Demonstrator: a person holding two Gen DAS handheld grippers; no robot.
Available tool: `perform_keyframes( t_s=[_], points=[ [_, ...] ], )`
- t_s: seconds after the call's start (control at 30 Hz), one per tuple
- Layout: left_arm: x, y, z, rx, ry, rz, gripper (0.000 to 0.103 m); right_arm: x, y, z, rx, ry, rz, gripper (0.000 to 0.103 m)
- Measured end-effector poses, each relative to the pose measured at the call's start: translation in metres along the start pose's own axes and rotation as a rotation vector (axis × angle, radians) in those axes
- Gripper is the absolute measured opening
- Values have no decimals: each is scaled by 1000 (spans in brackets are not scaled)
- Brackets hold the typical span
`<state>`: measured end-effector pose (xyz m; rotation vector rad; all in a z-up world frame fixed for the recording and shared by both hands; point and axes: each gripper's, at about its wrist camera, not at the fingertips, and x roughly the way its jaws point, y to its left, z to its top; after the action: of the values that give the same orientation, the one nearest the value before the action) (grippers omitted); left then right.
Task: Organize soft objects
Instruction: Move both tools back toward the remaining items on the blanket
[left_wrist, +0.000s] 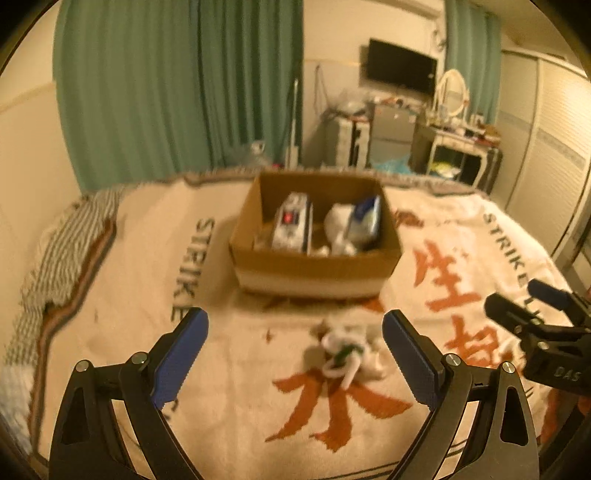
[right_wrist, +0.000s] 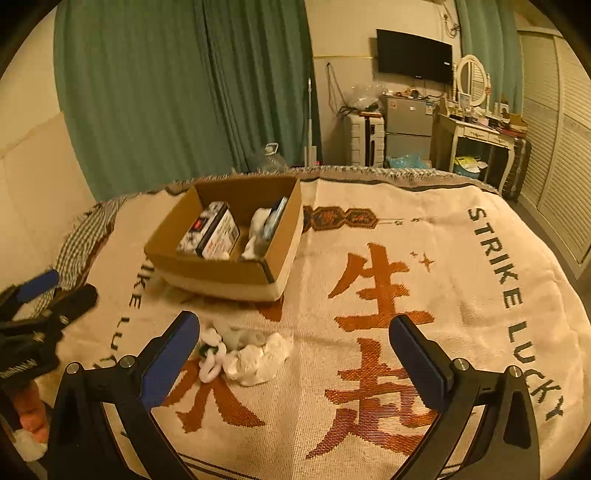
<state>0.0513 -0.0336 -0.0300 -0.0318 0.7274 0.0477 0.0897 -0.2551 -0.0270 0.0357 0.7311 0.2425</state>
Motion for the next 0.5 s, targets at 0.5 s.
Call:
perform_keyframes(
  t_s=[0.5],
  points=[
    [56, 19, -43, -35, 107, 64, 97, 74, 18, -46, -17, 134, 116, 101]
  ],
)
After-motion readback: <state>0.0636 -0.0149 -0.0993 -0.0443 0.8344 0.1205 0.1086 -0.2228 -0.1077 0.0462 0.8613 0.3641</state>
